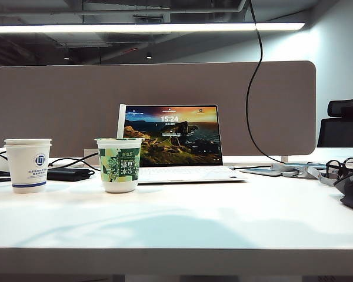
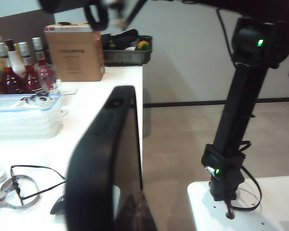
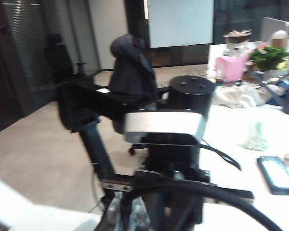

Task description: Pick up the black phone, pick up the charger plug, insert the charger plug into the phone's charging port, and finally place the connected phone back on the desk.

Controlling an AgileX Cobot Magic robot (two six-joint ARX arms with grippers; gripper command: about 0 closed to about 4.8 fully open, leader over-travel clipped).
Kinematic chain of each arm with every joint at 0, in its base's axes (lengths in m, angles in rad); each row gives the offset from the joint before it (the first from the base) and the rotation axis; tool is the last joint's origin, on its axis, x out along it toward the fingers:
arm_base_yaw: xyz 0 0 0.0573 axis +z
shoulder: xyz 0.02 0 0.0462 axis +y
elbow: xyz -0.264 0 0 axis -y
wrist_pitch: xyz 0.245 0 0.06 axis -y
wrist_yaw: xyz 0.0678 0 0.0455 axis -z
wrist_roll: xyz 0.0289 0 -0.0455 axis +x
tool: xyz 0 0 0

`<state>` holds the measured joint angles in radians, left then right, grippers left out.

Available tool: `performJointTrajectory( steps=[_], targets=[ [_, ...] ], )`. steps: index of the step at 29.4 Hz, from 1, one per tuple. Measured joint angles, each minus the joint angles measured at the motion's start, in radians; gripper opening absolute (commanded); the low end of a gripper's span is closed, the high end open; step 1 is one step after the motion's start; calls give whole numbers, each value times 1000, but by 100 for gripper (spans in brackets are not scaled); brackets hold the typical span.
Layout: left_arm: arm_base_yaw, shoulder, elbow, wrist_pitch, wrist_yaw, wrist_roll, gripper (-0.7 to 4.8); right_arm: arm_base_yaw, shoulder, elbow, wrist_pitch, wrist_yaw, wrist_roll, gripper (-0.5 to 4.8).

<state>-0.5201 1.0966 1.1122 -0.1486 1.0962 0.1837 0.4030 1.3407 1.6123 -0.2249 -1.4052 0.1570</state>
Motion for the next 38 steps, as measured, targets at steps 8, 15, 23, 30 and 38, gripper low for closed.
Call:
performJointTrajectory(
  steps=[8,15,23,30,38],
  targets=[
    [1,1,0,2,55,-5,-6,7,3,0,-13,32,3,-6],
    [0,2,0,3,107,-5,-6,24,13,0,-13,-6,3,-6],
    [1,6,0,2,108,-8,-6,60,13,0,-18,-31,3,-6],
    [1,17,0,-19,135,-8,-6,85,23,0,-19,-32,3,-6],
    [1,17,0,-31,152,-8,-6,123,51,-1,-20,-31,3,-6]
  ],
)
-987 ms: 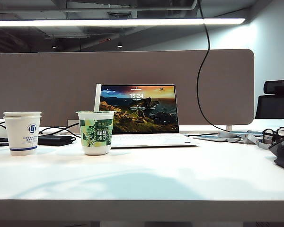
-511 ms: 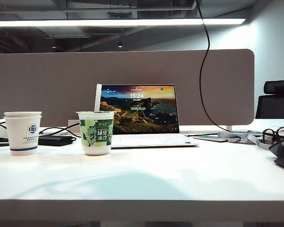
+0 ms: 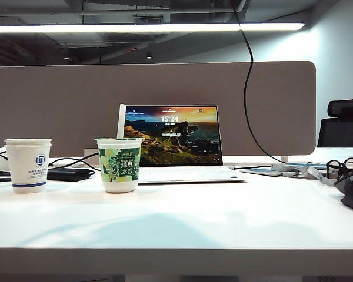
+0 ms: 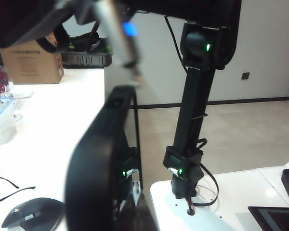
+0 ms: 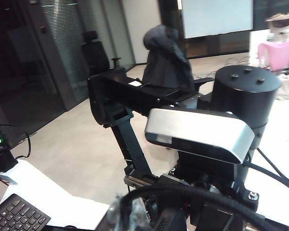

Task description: Pick up the black phone, pick up the charger plug, insert the charger plug into the phone's charging port, and finally place the connected phone back on the desk.

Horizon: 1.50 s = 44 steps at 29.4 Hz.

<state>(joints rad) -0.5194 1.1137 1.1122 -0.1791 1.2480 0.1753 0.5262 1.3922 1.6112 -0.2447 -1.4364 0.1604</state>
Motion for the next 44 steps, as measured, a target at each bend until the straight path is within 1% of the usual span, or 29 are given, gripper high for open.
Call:
performJointTrajectory(
  steps=[9,20,26,44],
  targets=[
    [1,3,0,-4,21,0,-6,-5,14,1,0,-9,0,-6],
    [2,3,0,-4,25,0,-6,-7,13,1,0,-39,16,-6],
    [2,3,0,-4,43,0,-6,-26,13,1,0,-45,19,-6],
    [2,3,0,-4,44,0,-6,-24,13,1,0,-50,19,-6]
  ],
)
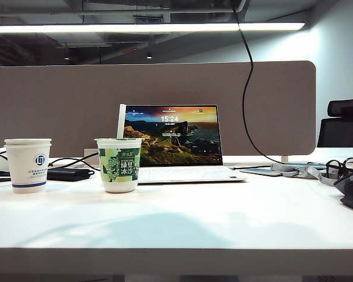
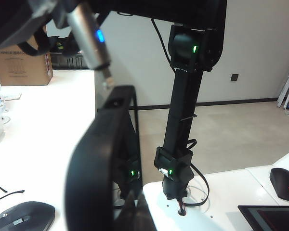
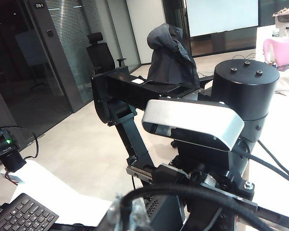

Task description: Pick up the black phone, pick up the charger plug, insert the charger plug into the phone's charging port, and finally place the connected phone back on the desk.

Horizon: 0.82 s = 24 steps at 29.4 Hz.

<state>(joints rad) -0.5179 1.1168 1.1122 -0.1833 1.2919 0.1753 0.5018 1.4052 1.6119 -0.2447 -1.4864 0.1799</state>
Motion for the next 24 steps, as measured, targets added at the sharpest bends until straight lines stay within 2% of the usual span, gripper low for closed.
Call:
performJointTrajectory(
  steps=[24],
  targets=[
    [0,0,0,0,0,-11,-6,1,3,0,0,-6,0,-6]
  ],
)
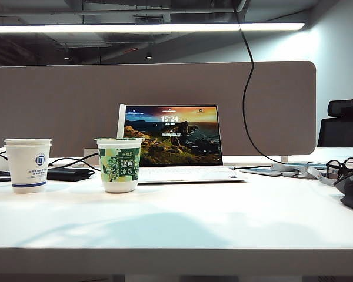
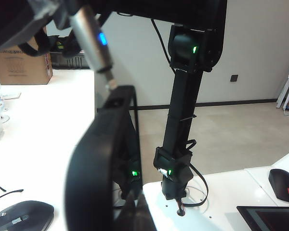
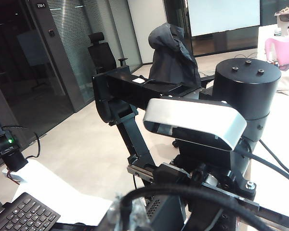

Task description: Pick up the black phone, pick up the charger plug, insert the charger plug into the phone's charging port, and finally place the connected phone back on the desk.

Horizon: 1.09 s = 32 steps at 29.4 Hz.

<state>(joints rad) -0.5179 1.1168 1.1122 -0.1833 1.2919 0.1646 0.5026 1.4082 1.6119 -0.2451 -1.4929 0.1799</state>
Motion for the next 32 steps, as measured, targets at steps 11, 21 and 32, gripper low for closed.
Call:
performJointTrajectory(
  steps=[11,21,32],
  targets=[
    [0,0,0,0,0,0,-6,0,8,0,0,-1,0,-6],
    [0,0,0,-3,0,-4,-6,12,19,0,0,-17,3,-6],
    [0,0,0,-2,18,-13,-6,11,19,0,0,-23,3,-6]
  ],
)
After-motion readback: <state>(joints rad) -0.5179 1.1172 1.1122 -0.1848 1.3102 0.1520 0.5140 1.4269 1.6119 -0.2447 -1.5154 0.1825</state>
